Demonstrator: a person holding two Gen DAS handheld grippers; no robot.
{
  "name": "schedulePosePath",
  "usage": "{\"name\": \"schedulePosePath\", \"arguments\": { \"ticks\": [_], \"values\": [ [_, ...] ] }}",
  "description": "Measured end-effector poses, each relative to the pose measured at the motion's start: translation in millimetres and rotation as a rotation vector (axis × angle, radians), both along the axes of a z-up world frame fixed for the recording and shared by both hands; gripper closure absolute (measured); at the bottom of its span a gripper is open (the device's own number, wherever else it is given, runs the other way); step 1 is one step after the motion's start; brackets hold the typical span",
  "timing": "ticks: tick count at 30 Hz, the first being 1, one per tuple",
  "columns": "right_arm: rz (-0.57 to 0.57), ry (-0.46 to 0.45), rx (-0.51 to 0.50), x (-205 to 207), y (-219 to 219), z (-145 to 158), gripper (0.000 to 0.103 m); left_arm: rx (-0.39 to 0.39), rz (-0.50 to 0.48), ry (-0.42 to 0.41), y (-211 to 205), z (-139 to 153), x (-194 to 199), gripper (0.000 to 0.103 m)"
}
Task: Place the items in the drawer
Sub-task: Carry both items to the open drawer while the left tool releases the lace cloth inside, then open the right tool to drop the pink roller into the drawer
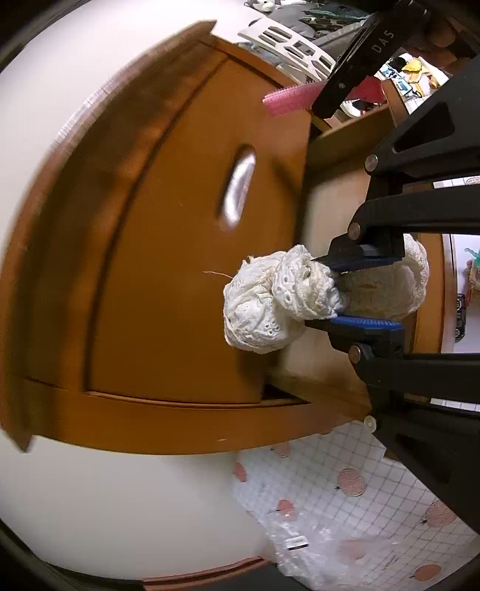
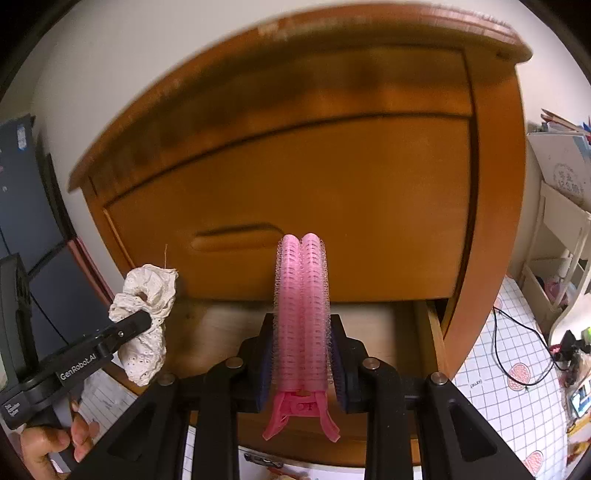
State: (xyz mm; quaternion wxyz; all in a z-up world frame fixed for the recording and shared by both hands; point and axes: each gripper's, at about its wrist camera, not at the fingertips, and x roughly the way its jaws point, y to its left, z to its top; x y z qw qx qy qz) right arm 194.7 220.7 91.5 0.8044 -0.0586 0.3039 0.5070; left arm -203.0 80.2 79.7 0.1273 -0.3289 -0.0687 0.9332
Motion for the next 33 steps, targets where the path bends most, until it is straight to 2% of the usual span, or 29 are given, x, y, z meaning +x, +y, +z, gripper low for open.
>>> {"name": "schedulePosePath", "arguments": {
  "ticks": [5, 8, 11, 17, 21, 25, 27, 29, 33],
  "values": [
    [0.011, 0.001, -0.056, 3, 14, -8, 0.075, -0.019, 0.0, -0.04, 5, -10, -12, 0.076],
    [0.013, -0.012, -0.088, 1, 22, -11, 0.074, -0.02, 0.003, -0.048, 5, -11, -14, 0.065],
    [-0.009, -0.011, -0.103, 0, 26, -13, 0.072, -0.013, 0.005, -0.061, 3, -13, -17, 0.048],
    [-0.023, -0.006, -0.111, 4, 28, -11, 0.052, -0.027, 0.017, -0.067, -1, -10, -19, 0.039],
    [-0.027, -0.009, -0.11, -1, 23, -10, 0.043, -0.032, 0.042, -0.072, -4, -11, -7, 0.025],
    [-0.031, -0.035, -0.115, -5, -8, -10, 0.034, -0.039, 0.07, -0.06, -8, -8, -7, 0.016],
    [-0.039, -0.037, -0.115, -6, -9, -8, 0.022, -0.05, 0.089, -0.048, -11, -10, 4, 0.008],
    [-0.035, -0.032, -0.114, -8, -11, -10, 0.017, -0.061, 0.106, -0.03, -15, -5, 11, 0.002],
    [-0.033, -0.047, -0.119, -12, -16, -9, 0.0, -0.09, 0.13, -0.007, -17, -5, 11, 0.0]
  ]
}}
